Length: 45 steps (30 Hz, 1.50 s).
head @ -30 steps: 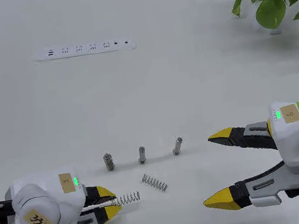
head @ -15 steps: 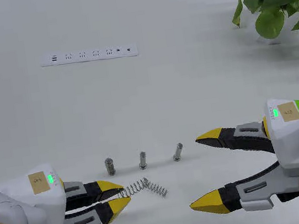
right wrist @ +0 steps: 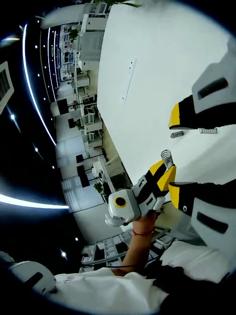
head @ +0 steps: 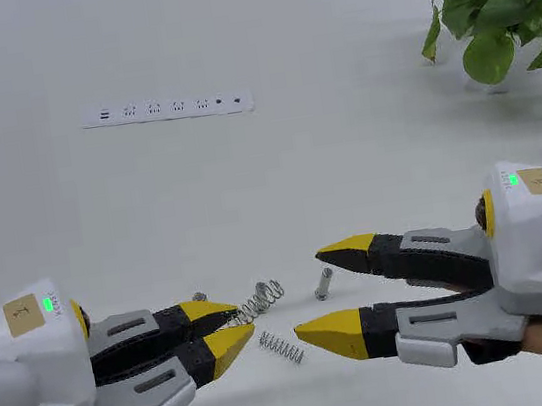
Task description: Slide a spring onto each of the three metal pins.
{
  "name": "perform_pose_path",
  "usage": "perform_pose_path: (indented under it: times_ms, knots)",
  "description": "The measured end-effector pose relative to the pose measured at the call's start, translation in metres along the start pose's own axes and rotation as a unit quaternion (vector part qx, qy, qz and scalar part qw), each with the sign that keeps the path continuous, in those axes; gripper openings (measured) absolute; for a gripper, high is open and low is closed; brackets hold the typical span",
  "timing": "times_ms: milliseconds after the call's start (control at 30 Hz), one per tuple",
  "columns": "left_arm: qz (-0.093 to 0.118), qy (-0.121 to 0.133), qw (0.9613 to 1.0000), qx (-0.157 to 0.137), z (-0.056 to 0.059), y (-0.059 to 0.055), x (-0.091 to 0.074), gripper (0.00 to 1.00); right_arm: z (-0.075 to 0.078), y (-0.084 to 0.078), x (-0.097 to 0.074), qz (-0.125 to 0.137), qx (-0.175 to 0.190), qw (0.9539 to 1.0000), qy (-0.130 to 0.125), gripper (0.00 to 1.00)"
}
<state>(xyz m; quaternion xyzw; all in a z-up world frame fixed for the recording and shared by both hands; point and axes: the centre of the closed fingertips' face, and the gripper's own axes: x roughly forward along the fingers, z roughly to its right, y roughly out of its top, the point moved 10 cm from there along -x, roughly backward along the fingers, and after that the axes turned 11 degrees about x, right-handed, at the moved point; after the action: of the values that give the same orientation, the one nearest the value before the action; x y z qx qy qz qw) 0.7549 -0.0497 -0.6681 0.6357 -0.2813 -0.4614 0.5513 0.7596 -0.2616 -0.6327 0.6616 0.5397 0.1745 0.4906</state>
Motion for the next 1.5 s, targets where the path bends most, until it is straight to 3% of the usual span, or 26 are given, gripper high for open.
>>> perform_pose_path:
  times_ms: [133,233,367,667,967,1500]
  knots:
    - [0.021,0.002,0.9997,-0.01,0.001,0.006,0.001,0.11,-0.001,0.003,0.001,0.036,0.037,0.9987,-0.004,0.35]
    - [0.039,0.005,0.999,-0.02,0.001,0.011,0.002,0.11,0.001,0.005,0.002,0.069,0.076,0.9947,-0.007,0.3]
    - [0.051,0.004,0.9983,-0.026,0.0,0.016,0.003,0.11,0.0,0.006,0.003,0.083,0.098,0.9917,0.001,0.27]
    - [0.067,-0.003,0.9973,-0.031,0.003,0.02,0.007,0.11,-0.006,0.009,0.007,0.089,0.108,0.99,0.012,0.17]
    - [0.064,-0.006,0.9974,-0.031,0.003,0.019,0.007,0.11,-0.007,0.009,0.008,0.088,0.108,0.9901,0.017,0.12]
    - [0.047,-0.016,0.9986,-0.018,0.005,0.016,0.009,0.11,-0.012,0.011,0.009,0.057,0.066,0.9961,0.016,0.12]
